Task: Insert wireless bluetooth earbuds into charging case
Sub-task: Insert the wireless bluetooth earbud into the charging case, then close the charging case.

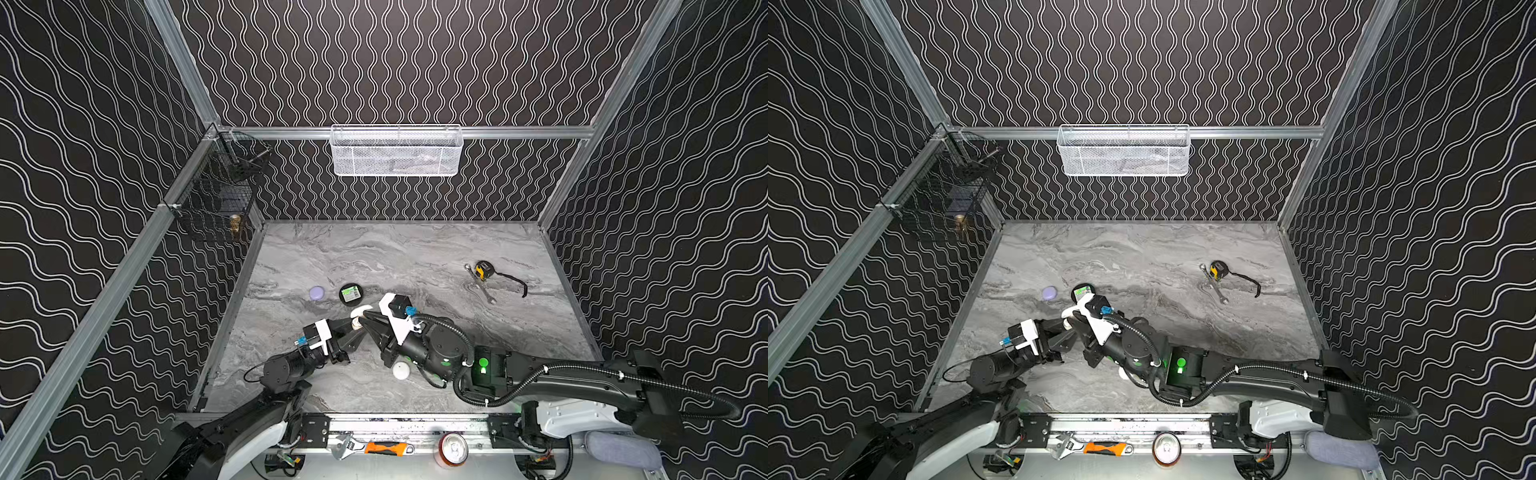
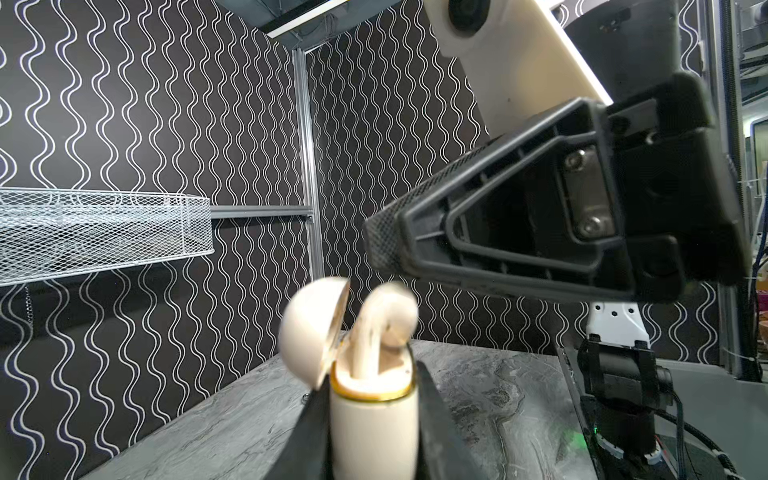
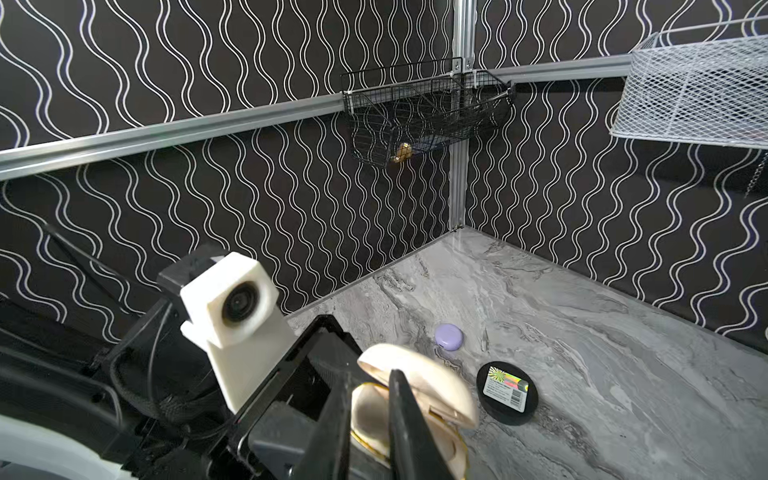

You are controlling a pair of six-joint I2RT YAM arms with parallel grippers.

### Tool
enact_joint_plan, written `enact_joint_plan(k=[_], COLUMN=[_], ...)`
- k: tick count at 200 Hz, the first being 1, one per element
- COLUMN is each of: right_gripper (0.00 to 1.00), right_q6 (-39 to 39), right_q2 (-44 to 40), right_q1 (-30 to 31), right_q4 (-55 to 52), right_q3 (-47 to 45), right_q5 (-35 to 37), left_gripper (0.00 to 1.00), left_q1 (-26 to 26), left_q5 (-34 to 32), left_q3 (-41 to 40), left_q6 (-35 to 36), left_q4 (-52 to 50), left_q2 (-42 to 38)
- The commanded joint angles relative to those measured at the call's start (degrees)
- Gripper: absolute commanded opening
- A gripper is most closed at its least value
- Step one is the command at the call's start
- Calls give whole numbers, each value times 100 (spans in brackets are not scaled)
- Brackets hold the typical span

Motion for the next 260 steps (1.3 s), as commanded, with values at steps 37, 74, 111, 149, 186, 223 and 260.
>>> enact_joint_plan(k=[37,74,111,149,186,223,260], right_gripper=[19,19,19,23,28,27,37], right_q6=[86,192,288,283,566,1561,1348], right_q2=[52,161,156,-200,-564,444,928], right_q1=[1,1,4,5,-238,-1806,-2038], right_q4=[-24,-359,-550,-814,-1533,-3691,-3720], right_q3=[-56,87,147,210,791,2060,2160], right_q5=[185,237,363,369,722,-318,-1163], left_gripper=[0,0,0,0,0,0,0], left_q1=[-5,0,-5,-6,2,-2,-12], left_q5=[22,23,6,15,61,476,621], left_q3=[74,69,34,134,105,83,192], left_q6=[75,112,137,266,595,709,602], left_q4=[-3,5,152,-224,-129,438,357], left_q2=[-70,-11,87,148,471,848,963])
